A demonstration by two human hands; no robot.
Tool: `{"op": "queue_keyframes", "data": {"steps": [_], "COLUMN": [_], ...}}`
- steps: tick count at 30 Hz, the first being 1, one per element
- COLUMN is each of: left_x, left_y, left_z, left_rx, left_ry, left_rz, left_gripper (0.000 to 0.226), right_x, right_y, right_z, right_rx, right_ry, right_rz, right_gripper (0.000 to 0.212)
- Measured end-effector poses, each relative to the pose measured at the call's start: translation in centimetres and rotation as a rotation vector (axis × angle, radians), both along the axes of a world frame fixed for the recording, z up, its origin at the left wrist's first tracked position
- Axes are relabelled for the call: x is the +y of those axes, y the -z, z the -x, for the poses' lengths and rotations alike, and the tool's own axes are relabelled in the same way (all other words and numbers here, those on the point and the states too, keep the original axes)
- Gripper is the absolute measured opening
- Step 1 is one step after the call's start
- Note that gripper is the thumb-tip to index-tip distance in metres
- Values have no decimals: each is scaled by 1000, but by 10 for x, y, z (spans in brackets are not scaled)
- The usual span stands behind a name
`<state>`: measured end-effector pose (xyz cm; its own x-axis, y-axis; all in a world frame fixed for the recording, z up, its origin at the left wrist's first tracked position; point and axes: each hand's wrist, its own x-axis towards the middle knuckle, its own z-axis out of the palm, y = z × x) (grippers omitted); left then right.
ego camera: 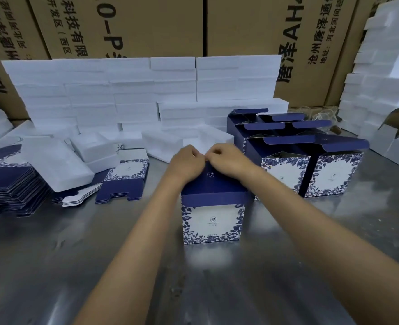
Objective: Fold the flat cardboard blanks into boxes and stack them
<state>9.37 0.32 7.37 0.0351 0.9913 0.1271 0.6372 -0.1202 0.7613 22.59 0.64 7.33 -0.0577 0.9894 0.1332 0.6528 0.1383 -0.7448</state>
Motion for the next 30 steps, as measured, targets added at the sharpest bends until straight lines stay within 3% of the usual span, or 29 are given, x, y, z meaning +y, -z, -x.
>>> {"op": "queue_keyframes", "data": {"steps": [5, 10, 14, 17, 19, 21, 24, 26, 30], "left_x": [6, 6, 2, -1, -2, -2, -7, -11, -20], "left_y": [15, 14, 15, 15, 14, 13, 13, 11, 3], "left_z": [0, 0, 0, 1, 1, 0, -1, 1, -1], "left_rx": [8, 16, -20, 118, 183, 201, 173, 198, 350], "left_ry": [-5, 41, 4, -124, -149, -145, -193, -206, -82], "left_rz": [-18, -10, -15, -52, -68, -57, -80, -178, -374], "left_gripper": [25, 19, 22, 27, 29, 29, 28, 25, 15], "right_x": [0, -5, -14, -18, -20, -23, -29, -32, -38], "right_y": [8, 4, 1, -1, -2, -2, -1, 0, 0], "right_z": [0, 2, 1, 3, 4, 4, 6, 8, 9], "right_rx": [-161, -116, -131, -255, -245, -252, -454, -561, -570], "right_ry": [-21, -23, 55, 93, 90, 103, 195, 192, 162], "right_rz": [-16, 14, 9, 22, 50, 48, -171, -366, -423], "right_gripper": [20, 13, 22, 16, 20, 10, 18, 11, 10]}}
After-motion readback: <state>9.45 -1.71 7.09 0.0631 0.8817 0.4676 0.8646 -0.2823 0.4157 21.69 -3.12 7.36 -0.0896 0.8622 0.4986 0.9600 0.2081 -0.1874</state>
